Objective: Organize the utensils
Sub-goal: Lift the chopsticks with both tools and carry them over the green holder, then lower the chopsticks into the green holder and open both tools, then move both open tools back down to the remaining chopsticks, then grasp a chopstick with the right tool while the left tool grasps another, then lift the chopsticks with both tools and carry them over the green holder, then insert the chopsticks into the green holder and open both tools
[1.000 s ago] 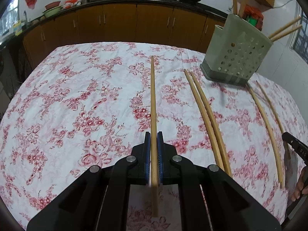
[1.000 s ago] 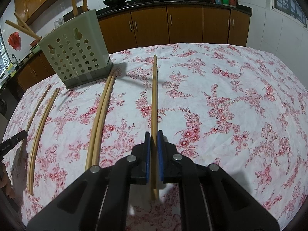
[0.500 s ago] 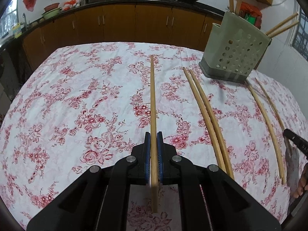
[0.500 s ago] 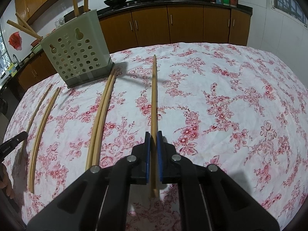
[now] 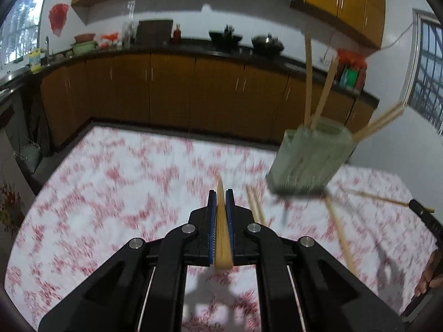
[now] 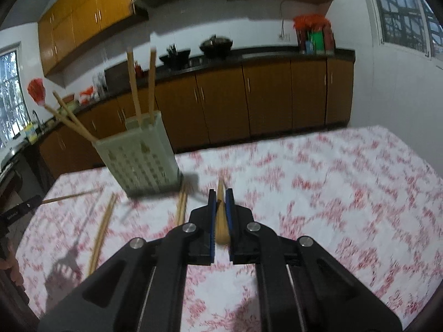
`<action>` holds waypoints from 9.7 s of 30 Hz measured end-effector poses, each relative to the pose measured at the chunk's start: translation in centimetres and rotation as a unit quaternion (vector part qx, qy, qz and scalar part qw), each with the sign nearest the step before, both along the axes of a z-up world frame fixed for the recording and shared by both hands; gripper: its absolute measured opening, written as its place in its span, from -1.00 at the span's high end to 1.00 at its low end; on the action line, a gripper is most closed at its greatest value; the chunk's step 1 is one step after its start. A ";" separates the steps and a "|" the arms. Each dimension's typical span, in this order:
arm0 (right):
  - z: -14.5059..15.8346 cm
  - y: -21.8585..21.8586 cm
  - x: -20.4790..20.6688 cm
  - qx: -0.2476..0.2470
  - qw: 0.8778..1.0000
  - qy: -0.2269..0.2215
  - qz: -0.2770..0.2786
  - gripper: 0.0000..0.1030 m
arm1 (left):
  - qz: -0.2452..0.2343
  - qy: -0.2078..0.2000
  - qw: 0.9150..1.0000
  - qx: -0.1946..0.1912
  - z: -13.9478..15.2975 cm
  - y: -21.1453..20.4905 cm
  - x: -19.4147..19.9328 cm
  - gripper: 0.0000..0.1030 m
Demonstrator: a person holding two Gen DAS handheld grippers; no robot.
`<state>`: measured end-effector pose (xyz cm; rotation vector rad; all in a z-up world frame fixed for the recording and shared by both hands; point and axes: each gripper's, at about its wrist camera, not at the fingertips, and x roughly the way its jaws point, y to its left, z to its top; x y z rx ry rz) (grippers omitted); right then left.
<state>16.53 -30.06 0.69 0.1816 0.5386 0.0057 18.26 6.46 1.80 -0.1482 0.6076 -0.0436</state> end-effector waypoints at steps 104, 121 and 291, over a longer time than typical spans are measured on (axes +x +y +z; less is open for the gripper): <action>-10.1 6.1 1.3 -0.023 0.981 0.172 0.084 0.84 | -0.046 0.105 0.993 0.015 -9.2 -5.2 -2.4 0.37; -10.1 4.0 1.4 -0.018 0.983 0.173 0.055 0.84 | -0.085 0.139 0.986 0.040 -11.0 -7.9 -2.8 0.62; 12.0 7.1 9.2 0.014 0.988 -0.134 0.081 0.82 | -0.046 -0.205 0.977 -0.025 9.2 -9.6 6.2 0.85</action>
